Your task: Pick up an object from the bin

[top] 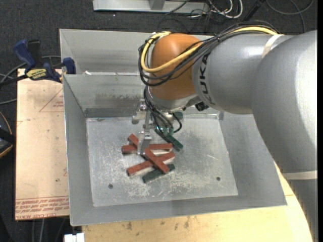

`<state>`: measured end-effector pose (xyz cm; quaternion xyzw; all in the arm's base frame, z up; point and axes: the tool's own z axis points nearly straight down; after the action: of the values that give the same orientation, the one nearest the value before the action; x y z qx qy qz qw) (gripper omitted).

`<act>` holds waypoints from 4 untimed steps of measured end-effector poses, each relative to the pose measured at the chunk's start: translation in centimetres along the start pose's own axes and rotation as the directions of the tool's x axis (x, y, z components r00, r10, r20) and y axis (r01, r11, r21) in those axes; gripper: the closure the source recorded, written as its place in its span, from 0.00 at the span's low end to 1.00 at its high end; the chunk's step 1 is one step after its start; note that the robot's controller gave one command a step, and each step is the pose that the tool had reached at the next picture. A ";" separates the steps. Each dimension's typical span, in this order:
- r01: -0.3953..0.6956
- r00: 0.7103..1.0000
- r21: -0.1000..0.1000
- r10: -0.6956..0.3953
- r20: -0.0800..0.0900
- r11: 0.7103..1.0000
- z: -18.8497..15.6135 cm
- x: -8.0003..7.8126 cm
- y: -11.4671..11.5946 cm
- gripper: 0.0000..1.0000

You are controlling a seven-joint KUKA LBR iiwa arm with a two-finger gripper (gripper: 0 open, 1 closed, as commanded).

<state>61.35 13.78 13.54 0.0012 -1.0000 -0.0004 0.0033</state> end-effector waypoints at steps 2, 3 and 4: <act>0.170 0.985 -0.003 -0.170 0.015 0.985 5.7 -0.7 0.7 1.00; 0.170 0.985 -0.004 -0.170 0.015 0.985 5.7 -0.7 0.7 1.00; 0.170 0.985 -0.004 -0.170 0.015 0.985 5.7 -0.7 0.7 1.00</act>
Offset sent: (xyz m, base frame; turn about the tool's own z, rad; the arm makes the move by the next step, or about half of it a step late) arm 0.0028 0.0042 -0.0654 -0.1724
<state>62.06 14.52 7.85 0.0863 -0.9963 -0.0034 -0.0043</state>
